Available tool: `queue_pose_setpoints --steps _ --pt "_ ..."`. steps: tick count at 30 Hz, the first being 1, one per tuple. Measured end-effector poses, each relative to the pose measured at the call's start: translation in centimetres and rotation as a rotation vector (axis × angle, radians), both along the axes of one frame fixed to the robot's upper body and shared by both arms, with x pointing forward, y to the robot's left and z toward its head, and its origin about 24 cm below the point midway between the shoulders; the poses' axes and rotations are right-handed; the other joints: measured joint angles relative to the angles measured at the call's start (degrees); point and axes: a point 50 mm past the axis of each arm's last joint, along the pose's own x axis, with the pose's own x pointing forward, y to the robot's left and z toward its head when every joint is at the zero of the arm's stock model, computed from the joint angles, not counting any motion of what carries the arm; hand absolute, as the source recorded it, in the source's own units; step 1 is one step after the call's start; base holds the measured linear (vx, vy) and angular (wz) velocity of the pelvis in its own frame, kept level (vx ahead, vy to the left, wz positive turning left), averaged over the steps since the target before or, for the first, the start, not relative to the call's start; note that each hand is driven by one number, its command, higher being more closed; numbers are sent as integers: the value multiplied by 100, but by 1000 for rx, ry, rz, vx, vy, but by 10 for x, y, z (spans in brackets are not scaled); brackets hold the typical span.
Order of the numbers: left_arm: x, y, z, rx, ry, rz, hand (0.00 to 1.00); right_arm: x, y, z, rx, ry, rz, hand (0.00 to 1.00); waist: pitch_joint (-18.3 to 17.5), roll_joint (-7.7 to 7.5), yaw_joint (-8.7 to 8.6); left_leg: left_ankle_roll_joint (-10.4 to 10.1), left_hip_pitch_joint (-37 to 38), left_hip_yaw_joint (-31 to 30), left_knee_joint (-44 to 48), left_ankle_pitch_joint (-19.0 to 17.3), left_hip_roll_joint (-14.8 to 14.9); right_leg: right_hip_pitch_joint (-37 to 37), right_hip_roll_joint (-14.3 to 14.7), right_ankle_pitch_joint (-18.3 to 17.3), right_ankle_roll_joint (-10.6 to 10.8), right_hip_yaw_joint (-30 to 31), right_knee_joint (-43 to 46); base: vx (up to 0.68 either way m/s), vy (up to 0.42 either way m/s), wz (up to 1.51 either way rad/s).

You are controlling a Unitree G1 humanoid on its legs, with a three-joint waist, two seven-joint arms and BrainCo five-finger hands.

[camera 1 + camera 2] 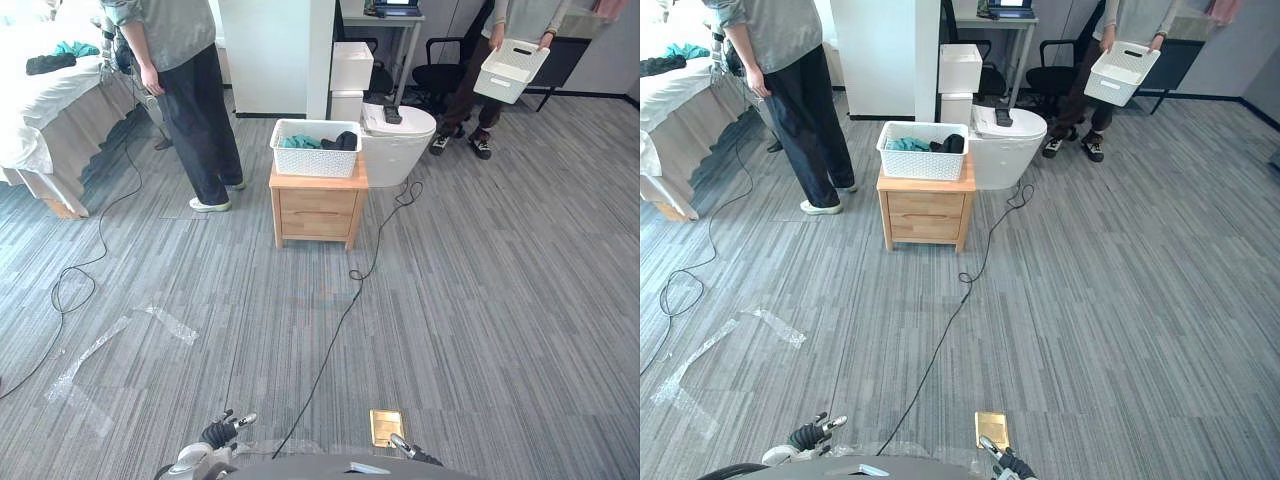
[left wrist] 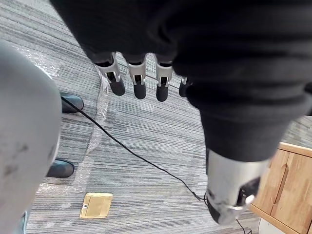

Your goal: Pick up the laundry basket with both hands and put the clothes into the washing machine.

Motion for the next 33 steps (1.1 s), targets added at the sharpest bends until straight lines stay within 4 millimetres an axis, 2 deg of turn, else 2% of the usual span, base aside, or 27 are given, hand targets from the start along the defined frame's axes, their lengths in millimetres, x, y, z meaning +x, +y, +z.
queue_pose_setpoints --steps 3,7,33 --pt "-5 3 -1 0 15 15 0 -5 -3 0 2 8 -9 0 -27 15 4 112 1 -9 -120 85 -7 -7 5 29 -45 -38 -36 -88 -14 4" --pt "-9 5 -2 2 23 34 0 -8 -4 0 3 12 -22 0 -45 -1 3 139 34 -7 -292 184 -18 -16 9 40 -63 -57 -83 -34 -9 1" --pt "-9 9 -2 8 24 65 0 -5 0 -1 9 11 13 0 34 -88 2 128 82 9 -312 180 -29 6 4 62 -87 -54 -118 -22 -4 0"
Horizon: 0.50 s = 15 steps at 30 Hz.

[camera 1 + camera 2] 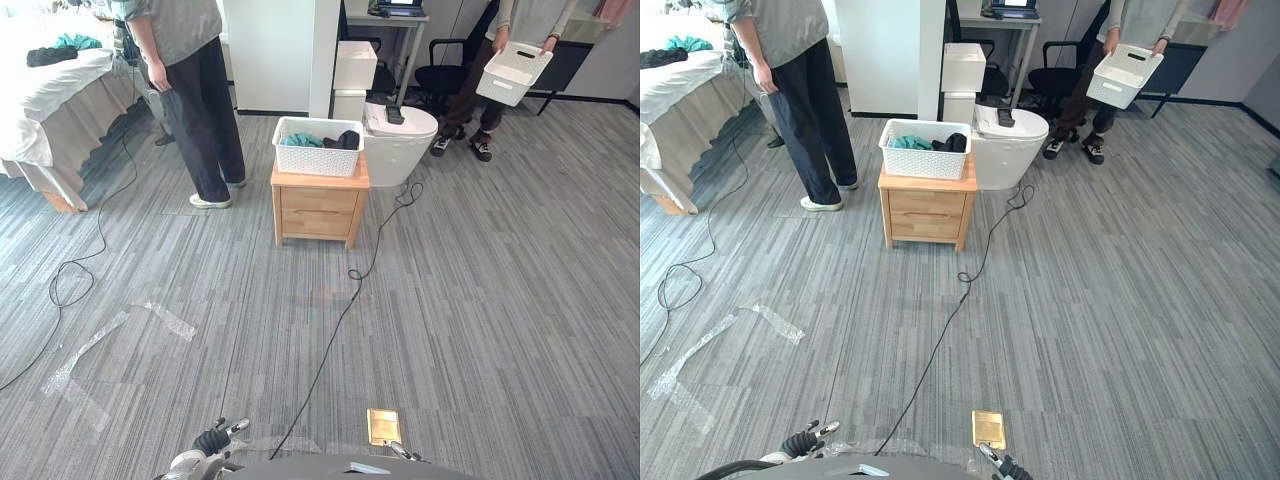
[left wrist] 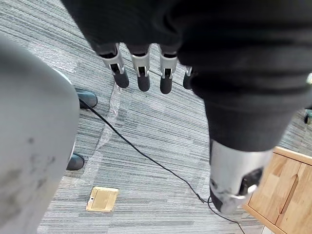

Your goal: Pick up the laundry basket with both hands and put the clothes into the washing machine.

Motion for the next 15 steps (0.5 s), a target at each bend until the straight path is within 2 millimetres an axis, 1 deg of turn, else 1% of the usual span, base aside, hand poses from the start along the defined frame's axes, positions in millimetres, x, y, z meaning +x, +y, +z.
queue_pose_setpoints --steps 7,9,10,13,14,15 --pt "0 0 0 1 -1 2 0 1 -1 0 -2 -4 0 0 43 14 5 -2 4 60 0 -17 5 -21 5 1 -1 58 4 -1 0 -4" --pt "0 1 0 2 -1 3 0 5 -1 1 -5 -11 9 0 100 33 43 -11 -8 161 32 -64 17 -34 15 4 -6 167 28 -39 -1 -26" --pt "1 1 0 3 -3 3 0 12 -1 2 -8 -24 37 0 116 41 36 16 -82 208 166 -150 19 -89 14 3 -5 214 49 -54 -2 -20" --pt "4 2 1 7 -9 4 0 19 -3 3 -17 -36 71 0 169 33 65 68 -386 294 567 -374 23 -273 -16 -24 30 304 130 -8 7 -17" --pt "7 1 1 4 -14 0 0 21 -2 4 -15 -42 70 0 217 54 74 134 -519 286 820 -582 4 -423 -67 -207 131 262 335 41 72 14" --pt "14 -1 3 3 -32 -18 0 25 -5 5 -19 -53 61 0 354 42 68 197 -692 291 1191 -809 -26 -762 -253 -640 337 43 1105 38 70 25"
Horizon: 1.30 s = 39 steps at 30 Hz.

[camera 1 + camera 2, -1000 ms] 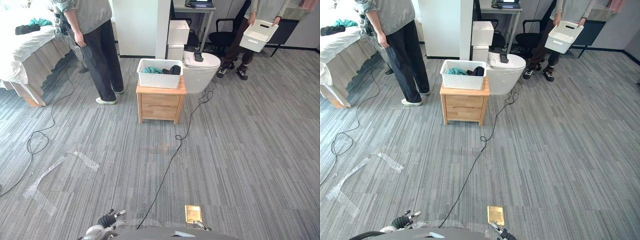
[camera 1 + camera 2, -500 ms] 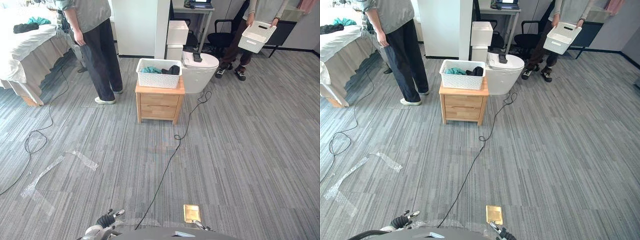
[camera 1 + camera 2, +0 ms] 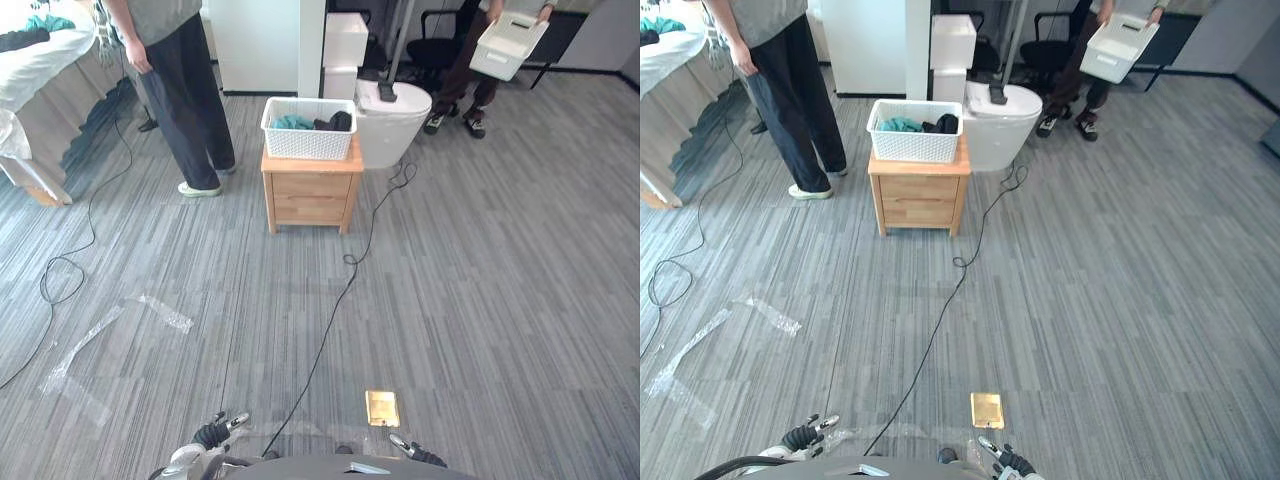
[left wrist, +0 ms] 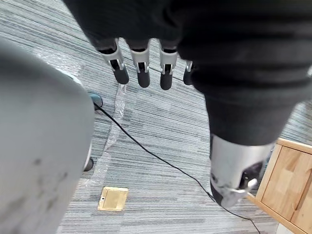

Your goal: Pick up the laundry basket with both hands and put the clothes into the washing machine.

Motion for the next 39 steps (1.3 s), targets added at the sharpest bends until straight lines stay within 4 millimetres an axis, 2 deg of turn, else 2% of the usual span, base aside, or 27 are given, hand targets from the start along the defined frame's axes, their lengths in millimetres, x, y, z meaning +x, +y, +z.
queue_pose_setpoints --steps 2,3,4,6,9,11,13,14,15,16,17,18,20,21,23,24,25,26,27,28,29,30,32,33,35,37,39 --pt "3 0 1 4 -12 -15 0 -2 -2 0 2 -2 -23 0 85 56 -34 71 22 -34 153 -172 -31 -225 -195 -339 208 -76 865 30 61 20" --pt "4 2 2 13 -20 -21 0 -3 -6 1 -4 -5 -32 0 158 -14 7 106 50 -10 161 -275 -85 -804 -365 -437 143 -141 2107 125 107 -2" --pt "5 4 2 18 -20 -25 0 0 -6 2 8 -27 -49 0 216 105 -10 121 165 -13 157 -347 -92 -1371 -560 -416 -12 -232 3200 113 88 -14" --pt "8 10 4 34 -26 -25 0 4 -6 3 13 -42 -51 0 407 29 -27 133 470 -14 97 -392 -74 -1792 -638 -701 -28 -366 3970 276 61 -10" --pt "19 3 6 21 -50 -35 0 4 -4 2 24 -50 -73 0 453 27 -164 48 785 -140 -139 -488 60 -2140 -518 -761 -132 -738 2997 402 -3 19" --pt "42 -4 13 7 -107 -57 0 -3 -5 1 41 -42 -154 0 509 75 -251 -131 1092 -412 -481 -563 199 -2266 -330 -29 -164 -712 1204 487 -82 67" --pt "44 -7 13 -4 -113 -46 0 -15 -1 -3 71 -12 -227 0 525 130 -335 -438 1406 -650 -545 -798 435 -2254 -302 264 -302 -689 1117 568 -214 96" --pt "40 -6 12 -11 -109 -10 0 -27 2 -4 84 3 -289 0 506 129 -409 -714 1523 -719 -214 -967 602 -2206 -245 473 -595 -714 1494 617 -284 103" --pt "41 -5 12 -13 -113 9 0 -30 1 -5 83 7 -302 0 514 138 -418 -842 1426 -690 199 -1051 700 -2186 -201 538 -723 -744 1709 660 -340 65" --pt "38 -2 12 -20 -114 60 0 -28 -4 -3 71 -8 -318 0 520 214 -385 -823 981 -504 1521 -1043 1017 -1959 -56 197 -805 -875 1862 812 -439 11" --pt "33 -3 11 -37 -120 116 0 -21 -7 0 55 -42 -311 0 586 412 -291 -480 143 -438 3632 -304 1471 -1604 269 -175 -961 -940 1862 809 -441 -17" --pt "31 -5 10 -45 -117 132 0 -18 -10 1 40 -54 -295 0 610 470 -206 -496 -192 -508 4383 159 1628 -1449 399 -322 -1034 -883 1870 682 -343 -33" --pt "31 -3 12 -36 -144 138 0 -13 -15 3 23 -55 -248 0 683 458 -23 -581 -985 -643 6111 119 1748 -871 649 -595 -1156 -695 1838 597 -221 -56" --pt "37 5 16 -16 -170 136 0 -8 -12 4 24 -62 -217 0 753 339 76 -595 -1384 -587 6517 -29 1687 -408 654 -615 -1188 -669 1707 630 -224 -43" --pt "44 11 21 0 -202 128 0 5 -7 5 30 -82 -160 0 805 116 77 -528 -1889 -386 6292 -149 1600 211 631 -614 -1187 -577 1334 595 -204 -14" --pt "49 12 25 8 -237 129 0 10 -4 5 33 -89 -127 0 764 107 149 -529 -2212 -140 5637 -262 1584 606 621 -619 -1130 -468 980 950 -173 -64" --pt "52 11 25 3 -246 125 0 31 -7 10 30 -135 -124 0 738 70 249 -534 -2492 192 3027 -199 1297 1192 530 -730 -826 -199 416 1208 18 -109" --pt "42 4 19 -11 -201 115 0 37 -16 14 3 -160 -121 0 624 255 278 -365 -2319 214 614 598 1075 1587 566 -887 -557 42 194 1371 258 -141" --pt "29 1 12 -17 -141 101 0 33 -20 14 -11 -149 -116 0 514 393 339 -153 -2372 -50 657 1277 1030 1866 620 -1044 -339 326 234 1025 344 -105" --pt "27 4 12 -22 -135 126 0 30 -18 13 -9 -140 -111 0 442 356 358 -157 -2372 -136 797 1553 956 1909 540 -1054 -322 416 326 772 359 -60" --pt "27 11 12 1 -130 113 0 23 -12 9 7 -109 -103 0 340 51 321 -87 -2336 -75 938 1451 707 1574 220 -1046 -296 446 1103 621 280 -12" --pt "29 18 14 21 -129 95 0 18 -6 5 31 -80 -102 0 345 -225 257 -19 -2065 55 860 1242 496 995 -130 -777 37 487 2533 616 272 6" --pt "28 18 12 32 -102 55 0 5 2 0 58 -35 -105 0 352 -370 112 84 -1593 72 841 996 244 386 -471 -76 524 609 4280 638 220 26" --pt "28 16 12 30 -96 40 0 0 6 -2 75 -14 -107 0 362 -337 74 157 -1107 70 766 895 183 19 -625 -180 412 489 5046 608 185 25" --pt "28 18 12 39 -94 27 0 -1 7 -2 79 -15 -119 0 430 -214 87 163 -669 62 507 891 176 -171 -712 -356 232 256 5162 398 113 6" --pt "29 16 12 33 -95 25 0 -6 0 -2 66 -22 -176 0 481 -74 78 162 -18 28 -2 891 179 -403 -936 -598 49 -258 4724 427 57 13" --pt "31 16 13 27 -104 50 0 -11 -3 -2 66 -21 -225 0 492 -55 85 65 279 -28 -189 786 235 -528 -1102 -699 -7 -529 3866 298 -48 15"
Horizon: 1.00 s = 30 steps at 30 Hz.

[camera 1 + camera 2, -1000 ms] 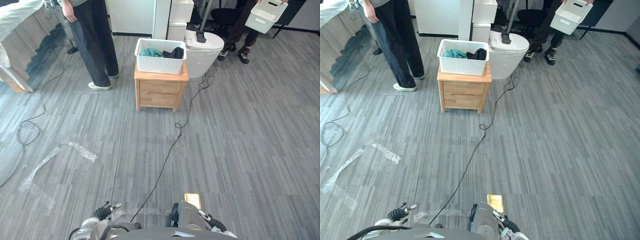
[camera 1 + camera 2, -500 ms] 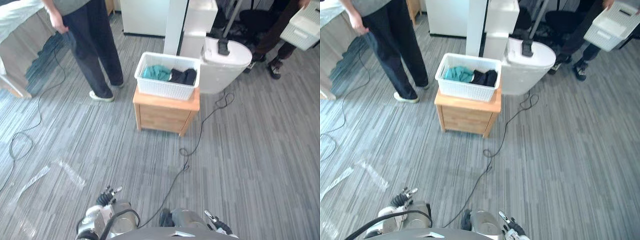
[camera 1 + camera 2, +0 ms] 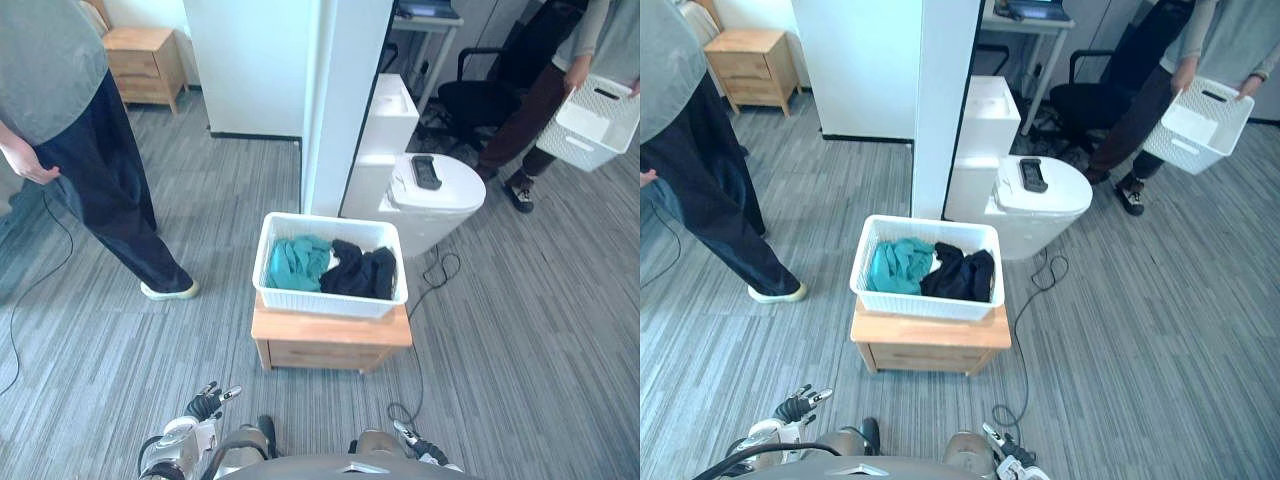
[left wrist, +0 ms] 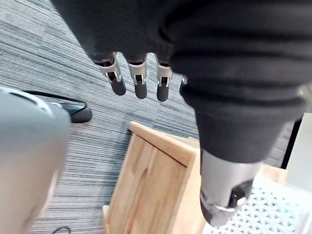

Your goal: Pick up the laundry basket with both hands and put the clothes into the washing machine.

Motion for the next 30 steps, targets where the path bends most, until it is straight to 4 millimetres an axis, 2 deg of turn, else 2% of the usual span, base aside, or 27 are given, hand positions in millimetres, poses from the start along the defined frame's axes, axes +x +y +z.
queue_pose_setpoints --steps 2,3,4,5,6,8,10,11,13,15,17,18,21,23,24,26,27,29,30 --pt "-4 -2 -2 -12 7 31 0 -7 0 -1 12 8 -55 0 -22 -19 13 -155 81 -35 -46 -156 88 21 -103 142 -9 -54 -1695 195 -179 12" --pt "-8 -2 -3 -16 20 42 0 -15 3 -3 28 23 -101 0 -70 -95 -9 -262 56 -75 -30 -267 114 72 -86 595 5 20 -2481 113 -236 21" --pt "-11 -2 -4 -19 23 50 0 -22 5 -4 44 41 -127 0 -102 -146 -3 -294 61 -118 -21 -332 121 90 -103 840 75 61 -2668 131 -321 30" --pt "-18 0 -6 -20 36 75 0 -38 13 -7 70 77 -175 0 -240 -296 5 -437 70 -181 -20 -402 115 198 -142 1331 124 0 -2978 200 -420 26" --pt "-27 4 -8 -20 56 106 0 -51 15 -8 81 102 -211 0 -367 -339 4 -578 72 -252 -30 -447 153 358 -128 1117 421 -140 -3221 240 -464 30" --pt "-41 -10 -13 -75 88 172 0 -65 -2 -5 42 113 -297 0 -639 -5 -12 -913 95 -312 -333 -300 578 500 350 1137 256 -468 -3684 223 -357 18" --pt "-50 -12 -16 -96 106 197 0 -67 -23 0 -2 91 -370 0 -768 253 -28 -1001 173 -337 -600 -165 785 605 609 1192 178 -530 -3892 215 -245 7" --pt "-51 -9 -16 -91 108 202 0 -67 -33 2 -24 75 -409 0 -799 302 -51 -1027 206 -365 -652 -147 852 687 693 1196 164 -594 -3993 200 -219 11" --pt "-52 0 -14 -73 91 214 0 -56 -54 10 -72 10 -465 0 -812 295 -79 -1036 250 -419 -691 -146 914 773 787 1197 141 -631 -4109 104 -96 6" --pt "-44 19 -2 -27 -8 225 0 -30 -84 27 -194 -115 -437 0 -841 240 -105 -1043 201 -418 -693 -157 904 748 811 1229 123 -618 -4223 79 -22 -2" --pt "-35 37 14 22 -121 234 0 -6 -102 47 -317 -207 -352 0 -870 167 -122 -1040 27 -419 -688 -160 873 631 802 1264 137 -612 -4271 0 0 0" --pt "-23 59 40 98 -260 239 0 18 -123 83 -492 -340 -266 0 -911 132 -124 -1039 -144 -417 -679 -159 815 448 781 1312 165 -611 -4323 40 23 -1" --pt "-8 80 69 178 -398 262 0 47 -134 128 -666 -494 -179 0 -900 143 -116 -1031 -270 -413 -666 -152 753 350 739 1394 166 -605 -4403 23 16 -2" --pt "13 92 98 248 -532 261 0 77 -127 159 -759 -618 -75 0 -865 168 -86 -1029 -382 -381 -613 -154 726 273 718 1462 157 -589 -4470 18 18 -5" --pt "21 93 105 255 -568 255 0 87 -124 164 -762 -648 -57 0 -812 178 -82 -1029 -411 -400 -579 -155 724 271 712 1477 137 -594 -4471 -2 11 6" --pt "54 88 133 280 -707 229 0 119 -107 178 -761 -737 25 0 -574 220 -44 -1022 -521 -431 -506 -161 715 211 689 1513 108 -601 -4462 -84 12 6" --pt "93 72 167 294 -862 156 0 158 -83 199 -762 -848 172 0 -289 295 62 -1008 -847 -442 -311 -163 688 -36 658 1596 98 -582 -4432 -189 15 -2" --pt "125 44 188 269 -959 54 0 192 -62 219 -761 -933 295 0 -3 358 129 -1001 -1059 -463 -141 -159 662 -166 633 1678 84 -561 -4430 -137 11 1" --pt "130 38 192 260 -975 36 0 198 -57 222 -756 -950 321 0 63 356 132 -999 -1068 -463 -110 -160 661 -169 630 1681 80 -555 -4420 -81 7 -1"
